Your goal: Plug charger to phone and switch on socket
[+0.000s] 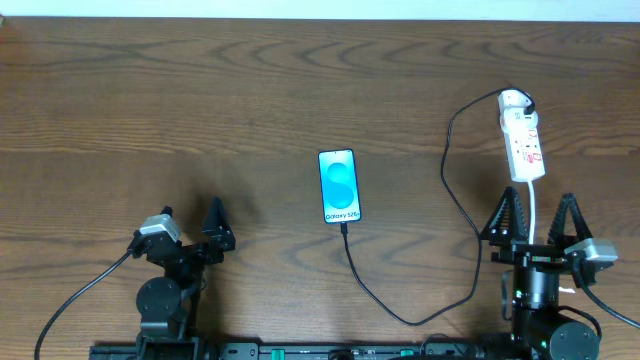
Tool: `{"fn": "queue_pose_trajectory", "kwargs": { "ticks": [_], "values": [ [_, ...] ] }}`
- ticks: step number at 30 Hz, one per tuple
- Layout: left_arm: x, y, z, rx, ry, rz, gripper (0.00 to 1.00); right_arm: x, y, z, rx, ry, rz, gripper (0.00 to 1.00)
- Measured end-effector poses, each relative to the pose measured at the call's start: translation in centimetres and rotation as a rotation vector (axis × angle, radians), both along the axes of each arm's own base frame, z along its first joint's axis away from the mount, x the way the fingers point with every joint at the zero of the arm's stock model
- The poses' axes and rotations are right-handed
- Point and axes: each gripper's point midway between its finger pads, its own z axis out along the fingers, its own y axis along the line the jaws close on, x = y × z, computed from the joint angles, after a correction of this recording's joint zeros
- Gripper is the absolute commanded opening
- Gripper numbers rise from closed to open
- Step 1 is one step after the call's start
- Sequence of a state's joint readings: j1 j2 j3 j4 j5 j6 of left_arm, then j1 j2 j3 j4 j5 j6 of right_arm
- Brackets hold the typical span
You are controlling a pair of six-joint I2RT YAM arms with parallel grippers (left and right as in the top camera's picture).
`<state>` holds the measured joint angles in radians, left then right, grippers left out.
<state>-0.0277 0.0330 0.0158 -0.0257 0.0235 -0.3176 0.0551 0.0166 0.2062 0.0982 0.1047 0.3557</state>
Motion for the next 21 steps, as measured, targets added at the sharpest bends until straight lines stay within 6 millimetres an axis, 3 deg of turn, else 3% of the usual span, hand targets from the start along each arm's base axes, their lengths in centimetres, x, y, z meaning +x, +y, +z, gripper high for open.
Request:
{"fn": "queue_pose_trajectory", "kwargs": {
  "ticks": [21],
  "values": [
    [0.0, 0.0, 0.0, 0.0, 0.0, 0.0, 0.98, 1.0, 0.5, -2.6, -0.005, -0.054, 0.027, 0.99]
  ]
}}
